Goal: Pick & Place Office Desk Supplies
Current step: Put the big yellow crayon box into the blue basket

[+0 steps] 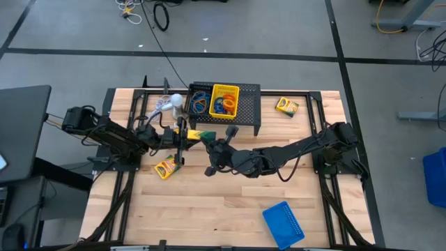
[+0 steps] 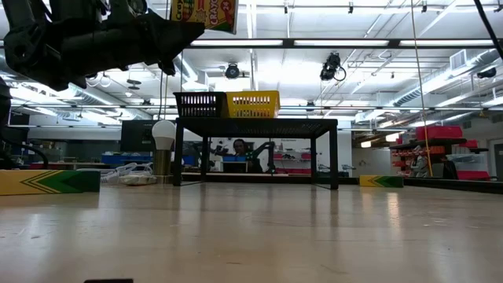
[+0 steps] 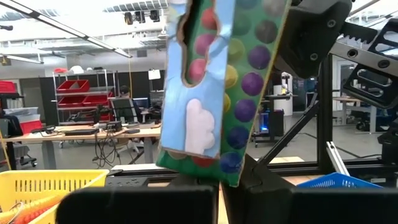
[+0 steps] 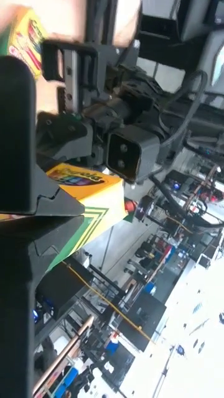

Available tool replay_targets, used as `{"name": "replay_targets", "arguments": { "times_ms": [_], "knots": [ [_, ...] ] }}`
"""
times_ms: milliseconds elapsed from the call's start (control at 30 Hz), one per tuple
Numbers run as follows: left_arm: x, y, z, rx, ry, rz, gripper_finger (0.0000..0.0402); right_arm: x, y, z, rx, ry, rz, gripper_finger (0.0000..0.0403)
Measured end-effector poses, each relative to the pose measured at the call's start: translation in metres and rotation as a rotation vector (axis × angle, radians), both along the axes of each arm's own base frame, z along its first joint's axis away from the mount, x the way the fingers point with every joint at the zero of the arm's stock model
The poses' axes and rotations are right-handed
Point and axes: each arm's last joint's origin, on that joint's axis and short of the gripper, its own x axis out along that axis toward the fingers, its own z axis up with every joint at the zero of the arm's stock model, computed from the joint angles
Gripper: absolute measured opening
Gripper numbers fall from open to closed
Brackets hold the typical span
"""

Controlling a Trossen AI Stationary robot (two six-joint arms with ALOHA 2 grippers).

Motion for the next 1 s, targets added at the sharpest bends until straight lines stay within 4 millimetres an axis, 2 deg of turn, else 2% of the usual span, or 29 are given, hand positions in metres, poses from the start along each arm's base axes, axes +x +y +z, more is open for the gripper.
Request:
{"name": "replay_targets", "arguments": {
  "times_ms": [300, 533, 733, 833, 900, 1000],
  "knots": [
    [0.002, -0.001, -0.001, -0.035, 0.014, -0.029, 0.0001, -0.015, 0.017, 0.008, -0.048, 0.039, -0.012, 0.0000],
    [0.002, -0.002, -0.003, -0.042, 0.035, -0.052, 0.0001, -0.046, 0.032, 0.022, -0.096, 0.132, -0.066, 0.0004],
    [0.004, -0.001, -0.008, -0.054, 0.091, -0.031, 0.0001, -0.076, 0.040, 0.034, 0.002, 0.197, 0.083, 0.0019],
    [0.005, -0.001, -0.015, -0.077, 0.148, -0.026, 0.0001, -0.087, 0.034, 0.035, 0.182, 0.247, 0.193, 0.0049],
    [0.007, 0.000, -0.020, -0.091, 0.184, -0.026, 0.0001, -0.089, 0.026, 0.033, 0.317, 0.290, 0.240, 0.0082],
    [0.011, -0.002, -0.027, -0.104, 0.238, -0.031, 0.0001, -0.091, 0.018, 0.022, 0.370, 0.406, 0.238, 0.0146]
  ]
}}
